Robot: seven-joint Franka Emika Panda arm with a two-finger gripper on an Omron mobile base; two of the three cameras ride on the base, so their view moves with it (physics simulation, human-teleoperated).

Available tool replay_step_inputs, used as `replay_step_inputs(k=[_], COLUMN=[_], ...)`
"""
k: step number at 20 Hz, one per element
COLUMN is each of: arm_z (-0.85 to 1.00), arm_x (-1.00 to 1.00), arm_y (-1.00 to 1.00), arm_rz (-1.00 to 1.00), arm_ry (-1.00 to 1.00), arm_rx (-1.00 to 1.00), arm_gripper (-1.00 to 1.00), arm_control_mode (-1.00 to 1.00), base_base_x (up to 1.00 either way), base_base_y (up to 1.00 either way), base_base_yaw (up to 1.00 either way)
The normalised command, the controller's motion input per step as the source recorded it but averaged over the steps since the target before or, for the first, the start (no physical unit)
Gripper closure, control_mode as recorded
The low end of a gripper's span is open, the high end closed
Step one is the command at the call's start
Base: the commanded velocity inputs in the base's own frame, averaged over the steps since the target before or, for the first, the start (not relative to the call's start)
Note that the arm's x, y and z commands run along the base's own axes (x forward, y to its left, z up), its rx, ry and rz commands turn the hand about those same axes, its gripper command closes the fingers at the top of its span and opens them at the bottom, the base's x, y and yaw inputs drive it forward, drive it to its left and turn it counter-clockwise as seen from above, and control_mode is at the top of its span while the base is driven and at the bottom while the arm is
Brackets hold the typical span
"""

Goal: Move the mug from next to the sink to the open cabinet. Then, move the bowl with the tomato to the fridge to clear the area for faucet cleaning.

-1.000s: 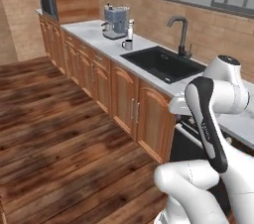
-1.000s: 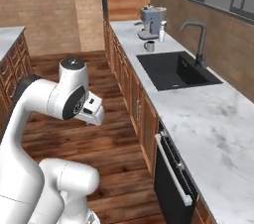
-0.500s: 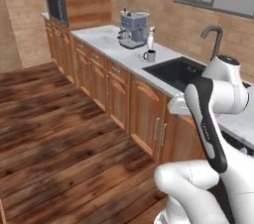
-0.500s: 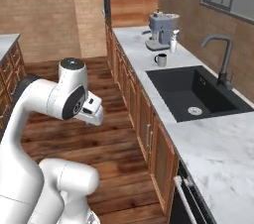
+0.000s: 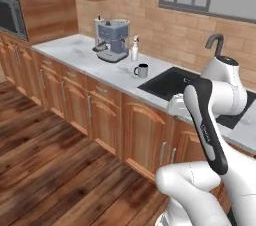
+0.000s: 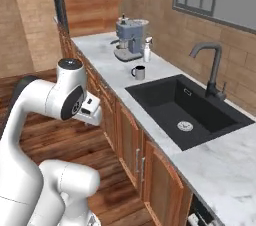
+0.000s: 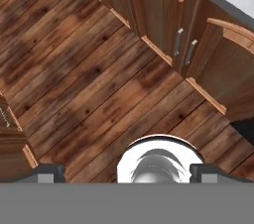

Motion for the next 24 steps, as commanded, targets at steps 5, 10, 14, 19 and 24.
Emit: replay_step_inputs(k=[5, 10, 14, 19, 24], arm_z=[0.00, 0.00, 0.00, 0.00, 0.00], arm_x=[0.00, 0.00, 0.00, 0.00, 0.00], arm_y=[0.00, 0.00, 0.00, 0.00, 0.00], arm_rz=[0.00, 0.00, 0.00, 0.00, 0.00], arm_ry=[0.00, 0.00, 0.00, 0.00, 0.00], arm_rx=[0.00, 0.00, 0.00, 0.00, 0.00], arm_gripper=[-1.00, -1.00, -1.00, -1.00, -1.00], arm_control_mode=[1.00, 1.00, 1.00, 1.00, 1.00], base_base_x=[1.00, 1.00, 0.98, 0.63, 0.49], base_base_y=[0.80, 0.93, 0.91, 0.98, 0.99], base_base_yaw=[-0.57, -0.66, -0.67, -0.62, -0.62])
